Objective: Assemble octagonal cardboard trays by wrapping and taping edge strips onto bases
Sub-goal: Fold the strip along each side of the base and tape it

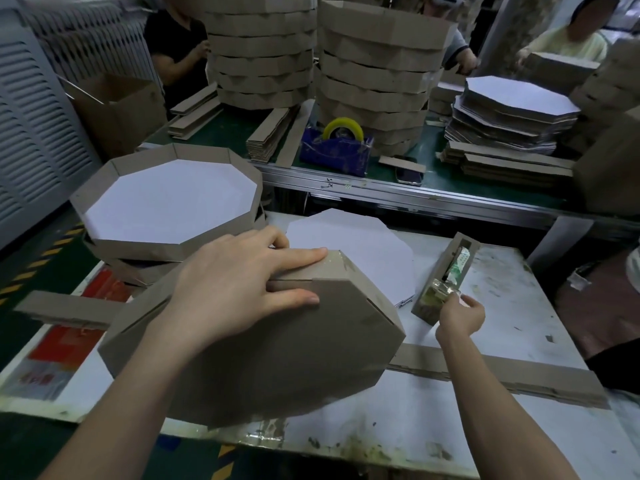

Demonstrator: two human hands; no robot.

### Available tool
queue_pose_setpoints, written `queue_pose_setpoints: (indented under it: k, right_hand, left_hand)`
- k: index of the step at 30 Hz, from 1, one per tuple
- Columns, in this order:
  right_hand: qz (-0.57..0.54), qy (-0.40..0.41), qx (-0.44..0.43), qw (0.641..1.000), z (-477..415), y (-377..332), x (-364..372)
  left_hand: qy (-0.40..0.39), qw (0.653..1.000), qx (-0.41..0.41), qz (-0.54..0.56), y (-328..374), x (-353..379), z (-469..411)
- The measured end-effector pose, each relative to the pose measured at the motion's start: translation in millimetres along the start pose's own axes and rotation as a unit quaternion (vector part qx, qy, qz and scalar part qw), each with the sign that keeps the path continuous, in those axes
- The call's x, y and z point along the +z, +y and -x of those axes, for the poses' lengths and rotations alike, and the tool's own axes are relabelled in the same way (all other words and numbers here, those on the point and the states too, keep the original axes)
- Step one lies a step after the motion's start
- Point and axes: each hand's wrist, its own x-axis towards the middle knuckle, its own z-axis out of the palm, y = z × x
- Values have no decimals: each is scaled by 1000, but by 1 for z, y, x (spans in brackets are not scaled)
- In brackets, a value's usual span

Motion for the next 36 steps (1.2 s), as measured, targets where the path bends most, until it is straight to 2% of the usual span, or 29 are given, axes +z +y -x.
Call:
queue_pose_setpoints:
  k: [2, 5, 11, 14, 18, 23, 30, 36]
  right_hand:
    - [-15, 23, 46, 999, 0, -1, -1]
    - [-30, 3, 76, 997, 2, 5, -5]
    - [-53, -58, -26, 997, 5, 0, -15]
    - [-71, -121, -50, 989, 0, -18, -14]
    - [-24, -173, -62, 983, -14, -28, -9]
    - [21, -139, -73, 987, -31, -16, -6]
    - [70, -67, -11, 995, -34, 9, -8]
    - [126, -61, 10, 990, -33, 10, -11]
  left_hand:
    - [1, 1000, -1, -5, 1, 0, -1]
    - [0, 1000, 2, -8, 2, -1, -3]
    - [0, 1000, 6, -6, 5, -2, -4]
    - [2, 1000, 7, -6, 6, -2, -4]
    - [5, 1000, 3, -8, 5, -2, -4]
    - [1, 1000, -6, -14, 3, 1, -8]
    - [-8, 1000, -5, -17, 7, -1, -17]
    - [-10, 1000, 9, -23, 15, 0, -23]
